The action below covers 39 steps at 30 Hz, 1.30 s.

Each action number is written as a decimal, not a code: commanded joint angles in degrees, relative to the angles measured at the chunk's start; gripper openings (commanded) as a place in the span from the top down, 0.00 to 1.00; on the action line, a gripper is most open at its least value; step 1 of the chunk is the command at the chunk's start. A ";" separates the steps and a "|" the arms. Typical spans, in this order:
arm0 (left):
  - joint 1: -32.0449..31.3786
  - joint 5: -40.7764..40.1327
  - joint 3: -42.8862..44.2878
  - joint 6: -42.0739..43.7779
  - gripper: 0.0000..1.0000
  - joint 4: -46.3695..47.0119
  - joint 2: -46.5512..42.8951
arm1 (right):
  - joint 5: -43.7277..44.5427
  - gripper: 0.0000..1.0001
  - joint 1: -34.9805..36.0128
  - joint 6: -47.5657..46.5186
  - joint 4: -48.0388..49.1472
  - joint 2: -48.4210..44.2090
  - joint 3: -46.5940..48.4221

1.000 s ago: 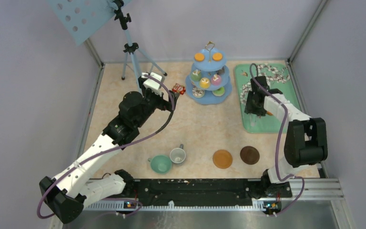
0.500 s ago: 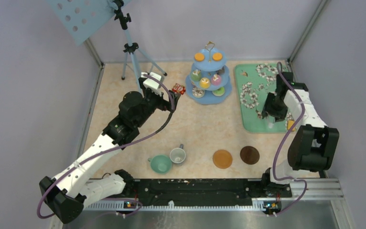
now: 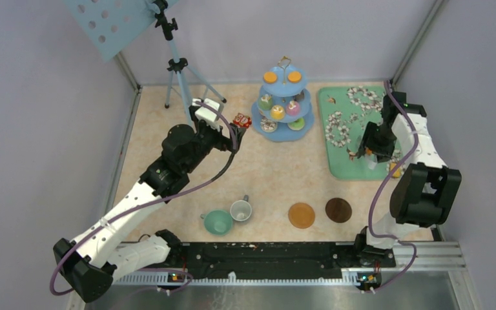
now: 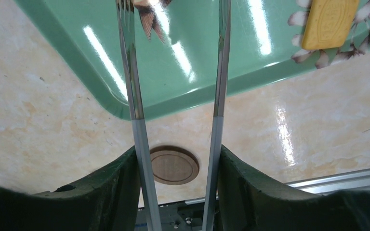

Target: Serve the afternoon tea

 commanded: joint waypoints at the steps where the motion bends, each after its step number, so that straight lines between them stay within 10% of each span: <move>1: -0.42 -0.04 -0.18 -0.13 0.01 3.22 -0.30 | 0.52 0.48 -0.74 -0.55 -1.14 2.47 3.51; 39: -1.14 -0.66 -0.07 0.40 0.01 3.08 -0.32 | 0.49 0.54 -1.14 -1.49 -0.62 7.71 3.87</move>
